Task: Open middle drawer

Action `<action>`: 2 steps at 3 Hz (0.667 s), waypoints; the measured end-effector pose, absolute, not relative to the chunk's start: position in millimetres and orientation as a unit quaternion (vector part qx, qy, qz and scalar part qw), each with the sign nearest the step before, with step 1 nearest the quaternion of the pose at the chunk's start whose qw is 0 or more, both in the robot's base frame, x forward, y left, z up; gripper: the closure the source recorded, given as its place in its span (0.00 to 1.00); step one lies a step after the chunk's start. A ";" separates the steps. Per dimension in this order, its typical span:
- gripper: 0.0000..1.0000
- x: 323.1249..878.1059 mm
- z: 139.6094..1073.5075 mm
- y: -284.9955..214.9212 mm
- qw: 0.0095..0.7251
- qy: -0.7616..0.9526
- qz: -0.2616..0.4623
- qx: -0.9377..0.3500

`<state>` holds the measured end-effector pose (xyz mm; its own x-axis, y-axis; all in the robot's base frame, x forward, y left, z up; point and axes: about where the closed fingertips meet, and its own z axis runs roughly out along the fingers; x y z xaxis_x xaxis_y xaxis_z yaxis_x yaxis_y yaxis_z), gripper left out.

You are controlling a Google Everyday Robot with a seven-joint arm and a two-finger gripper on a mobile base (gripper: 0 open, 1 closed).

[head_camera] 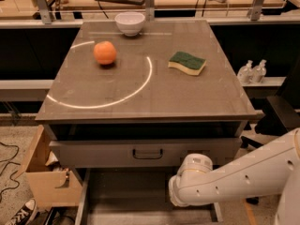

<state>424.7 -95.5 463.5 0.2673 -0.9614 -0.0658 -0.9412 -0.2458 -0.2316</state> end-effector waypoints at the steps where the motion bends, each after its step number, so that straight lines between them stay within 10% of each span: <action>1: 1.00 421.7 448.1 -97.3 0.094 0.607 -0.033 -0.789; 2: 1.00 414.3 434.7 -101.2 0.077 0.612 -0.020 -0.787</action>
Offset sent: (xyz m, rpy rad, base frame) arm -0.0152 -0.0120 -0.0411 -0.0360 0.1319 -0.0241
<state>414.3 -101.2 434.7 0.2497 -0.9663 -0.0627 -0.9601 -0.2386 -0.1460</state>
